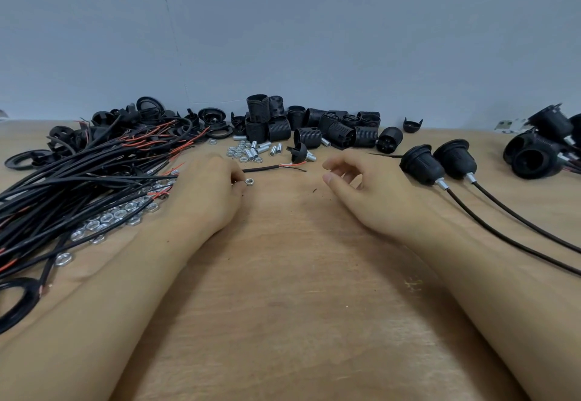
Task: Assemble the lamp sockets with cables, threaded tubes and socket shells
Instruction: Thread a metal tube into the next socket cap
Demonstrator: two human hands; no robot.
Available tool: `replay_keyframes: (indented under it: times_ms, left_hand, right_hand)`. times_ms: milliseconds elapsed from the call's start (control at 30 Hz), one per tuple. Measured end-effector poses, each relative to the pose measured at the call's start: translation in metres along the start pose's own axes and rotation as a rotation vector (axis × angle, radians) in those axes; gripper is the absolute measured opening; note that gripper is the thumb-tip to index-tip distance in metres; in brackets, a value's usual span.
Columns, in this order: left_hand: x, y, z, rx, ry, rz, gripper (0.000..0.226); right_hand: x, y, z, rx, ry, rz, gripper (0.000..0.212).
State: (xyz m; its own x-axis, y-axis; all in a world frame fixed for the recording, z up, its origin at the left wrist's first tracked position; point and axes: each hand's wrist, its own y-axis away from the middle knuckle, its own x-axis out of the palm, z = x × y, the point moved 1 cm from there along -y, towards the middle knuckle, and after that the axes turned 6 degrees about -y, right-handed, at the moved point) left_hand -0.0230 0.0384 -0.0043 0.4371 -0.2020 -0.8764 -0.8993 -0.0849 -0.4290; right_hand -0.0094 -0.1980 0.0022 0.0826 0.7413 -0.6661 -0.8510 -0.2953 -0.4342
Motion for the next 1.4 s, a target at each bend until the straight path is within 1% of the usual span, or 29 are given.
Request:
replay_keyframes:
  times_ms: [133, 300, 467, 633, 700, 833, 967, 1033, 1100, 1167, 1200, 1267, 1333, 1400]
  left_hand:
    - [0.0, 0.0, -0.002, 0.035, 0.029, 0.012, 0.006]
    - [-0.001, 0.0, -0.004, 0.029, 0.042, 0.058, 0.007]
    - [0.0, 0.0, -0.009, 0.008, 0.082, 0.026, 0.007]
    - [0.003, -0.002, -0.009, 0.021, 0.058, 0.046, 0.006]
    - [0.001, -0.002, -0.008, 0.046, 0.098, 0.042, 0.009]
    - [-0.001, 0.0, -0.008, 0.121, 0.129, 0.104, 0.026]
    - [0.001, 0.0, -0.011, 0.202, 0.164, 0.183, 0.03]
    - [0.001, 0.002, -0.014, 0.223, 0.218, 0.201, 0.034]
    - [0.002, 0.004, -0.017, 0.259, 0.261, 0.207, 0.034]
    - [0.0, 0.005, -0.019, 0.289, 0.293, 0.178, 0.03]
    - [-0.002, 0.004, -0.019, 0.298, 0.284, 0.138, 0.025]
    - [-0.008, 0.002, -0.015, 0.306, 0.192, 0.032, 0.017]
    - [-0.015, 0.001, -0.009, 0.293, 0.105, -0.001, 0.027]
    - [-0.02, 0.003, -0.005, 0.276, 0.077, 0.025, 0.029]
  right_hand:
    - [0.0, -0.001, -0.001, 0.001, -0.002, 0.007, 0.014]
    - [0.001, -0.001, 0.001, -0.03, 0.016, 0.02, 0.006]
    - [0.0, 0.0, 0.001, -0.039, -0.004, 0.017, 0.005]
    - [0.0, 0.0, -0.002, -0.022, -0.004, 0.015, 0.005]
    - [0.002, 0.0, -0.001, -0.03, -0.006, 0.018, 0.004]
    - [0.002, 0.0, 0.0, -0.043, 0.023, 0.029, 0.005]
    - [0.0, 0.001, 0.002, -0.053, 0.024, 0.019, 0.005]
    - [0.0, 0.001, 0.003, -0.051, 0.028, 0.029, 0.006]
    - [0.0, 0.001, 0.004, -0.037, 0.04, 0.049, 0.007]
    - [-0.001, 0.001, 0.006, -0.031, 0.04, 0.053, 0.008]
    - [-0.002, 0.001, 0.006, -0.034, 0.039, 0.053, 0.009]
    - [-0.003, 0.002, 0.008, -0.044, 0.041, 0.083, 0.015]
    - [-0.002, 0.004, 0.014, -0.083, 0.047, 0.147, 0.026]
    - [0.005, 0.007, 0.025, -0.221, 0.028, 0.19, 0.034]
